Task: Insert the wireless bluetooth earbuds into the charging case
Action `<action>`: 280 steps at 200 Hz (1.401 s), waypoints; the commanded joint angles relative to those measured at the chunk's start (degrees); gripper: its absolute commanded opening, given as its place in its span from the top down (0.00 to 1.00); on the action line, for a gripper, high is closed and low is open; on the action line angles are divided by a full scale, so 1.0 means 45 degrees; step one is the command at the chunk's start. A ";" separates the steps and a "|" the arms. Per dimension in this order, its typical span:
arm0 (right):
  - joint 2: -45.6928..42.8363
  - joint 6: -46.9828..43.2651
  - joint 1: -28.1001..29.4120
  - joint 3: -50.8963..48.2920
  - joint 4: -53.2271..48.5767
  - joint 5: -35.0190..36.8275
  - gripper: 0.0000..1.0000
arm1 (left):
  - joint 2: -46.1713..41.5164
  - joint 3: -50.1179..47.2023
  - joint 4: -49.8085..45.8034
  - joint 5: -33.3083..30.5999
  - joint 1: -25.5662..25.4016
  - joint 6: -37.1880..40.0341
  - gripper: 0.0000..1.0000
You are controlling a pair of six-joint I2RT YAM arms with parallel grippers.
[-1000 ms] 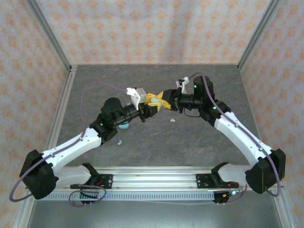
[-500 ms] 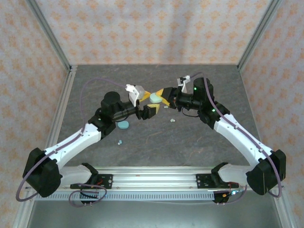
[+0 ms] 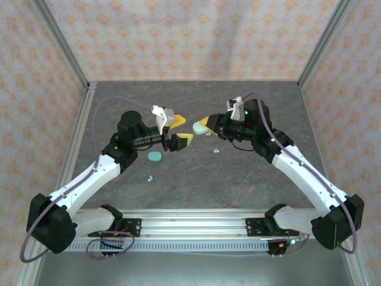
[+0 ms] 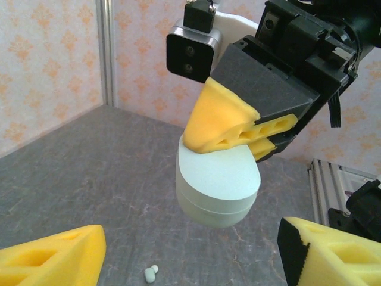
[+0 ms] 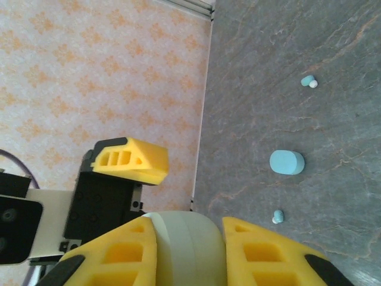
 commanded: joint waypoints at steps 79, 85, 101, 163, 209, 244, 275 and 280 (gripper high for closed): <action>-0.0192 0.1493 0.0052 -0.0760 0.2055 -0.0526 1.00 | 0.0786 0.0157 0.1349 0.0246 -0.0599 -0.0131 0.32; -0.0193 0.1504 0.0052 -0.0741 0.2044 -0.0521 1.00 | 0.0825 0.0172 0.1373 0.0159 -0.0681 -0.0085 0.31; -0.0183 0.1523 0.0052 -0.0740 0.1998 -0.0482 1.00 | 0.0924 0.0172 0.1532 -0.0034 -0.0838 -0.0083 0.31; -0.0320 0.1641 0.0052 -0.0970 0.1920 -0.0482 1.00 | 0.1165 0.0025 0.2340 -0.0195 -0.0994 -0.0528 0.40; -0.0290 0.1722 0.0052 -0.0936 0.2014 -0.0522 1.00 | 0.1188 -0.0023 0.2431 -0.0328 -0.1076 -0.0554 0.43; -0.0310 0.1805 0.0052 -0.0934 0.2071 -0.0565 1.00 | 0.1330 -0.0026 0.2384 -0.0406 -0.1164 -0.0500 0.41; -0.0368 0.1825 0.0052 -0.0926 0.2073 -0.0573 1.00 | 0.1516 0.0069 0.2360 -0.0404 -0.1223 -0.0460 0.39; -0.0368 0.1834 0.0052 -0.0936 0.2066 -0.0561 1.00 | 0.1522 0.0076 0.2360 -0.0419 -0.1224 -0.0460 0.39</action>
